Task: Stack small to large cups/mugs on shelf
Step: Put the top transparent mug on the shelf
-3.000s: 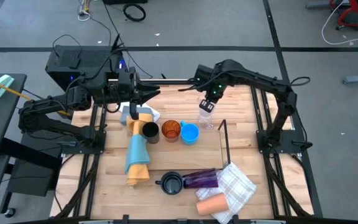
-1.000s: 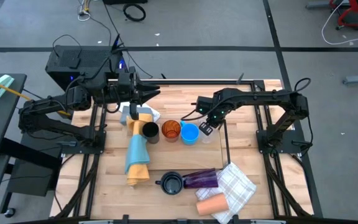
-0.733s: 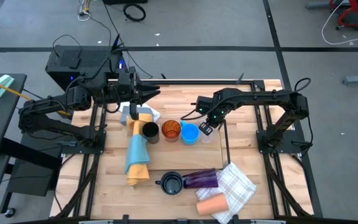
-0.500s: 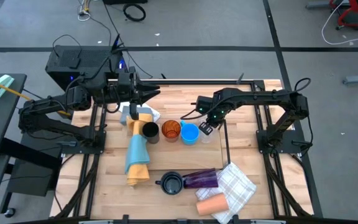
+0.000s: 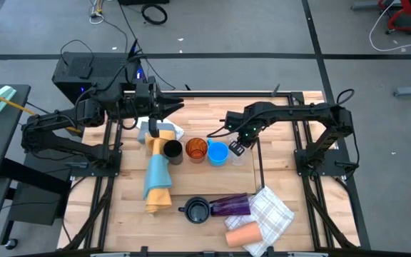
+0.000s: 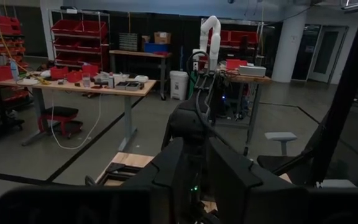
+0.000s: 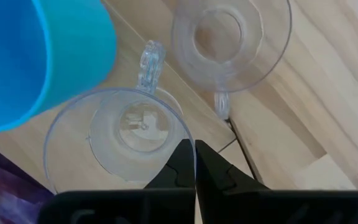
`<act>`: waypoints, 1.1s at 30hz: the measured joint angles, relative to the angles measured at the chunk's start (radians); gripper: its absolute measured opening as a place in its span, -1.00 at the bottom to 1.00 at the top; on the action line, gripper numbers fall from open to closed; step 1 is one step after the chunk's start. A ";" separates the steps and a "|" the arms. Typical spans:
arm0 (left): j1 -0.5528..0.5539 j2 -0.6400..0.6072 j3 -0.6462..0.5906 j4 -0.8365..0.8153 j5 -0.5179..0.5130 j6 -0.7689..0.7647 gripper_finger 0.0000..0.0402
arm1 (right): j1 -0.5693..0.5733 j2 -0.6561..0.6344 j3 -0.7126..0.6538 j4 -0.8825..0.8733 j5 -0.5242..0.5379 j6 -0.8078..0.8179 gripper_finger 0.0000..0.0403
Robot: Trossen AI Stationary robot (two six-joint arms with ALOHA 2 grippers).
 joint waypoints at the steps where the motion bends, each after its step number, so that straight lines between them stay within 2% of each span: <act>1: 0.000 0.000 0.000 0.000 0.000 0.000 -0.60 | 0.000 -0.002 -0.004 0.001 -0.003 0.004 -1.00; 11: 0.000 0.000 0.000 0.002 0.000 0.000 -0.62 | 0.002 -0.002 -0.009 0.010 -0.007 0.000 -0.99; 33: 0.000 0.000 0.000 0.003 0.000 0.001 -0.61 | 0.002 0.000 0.003 0.032 -0.022 -0.027 -0.55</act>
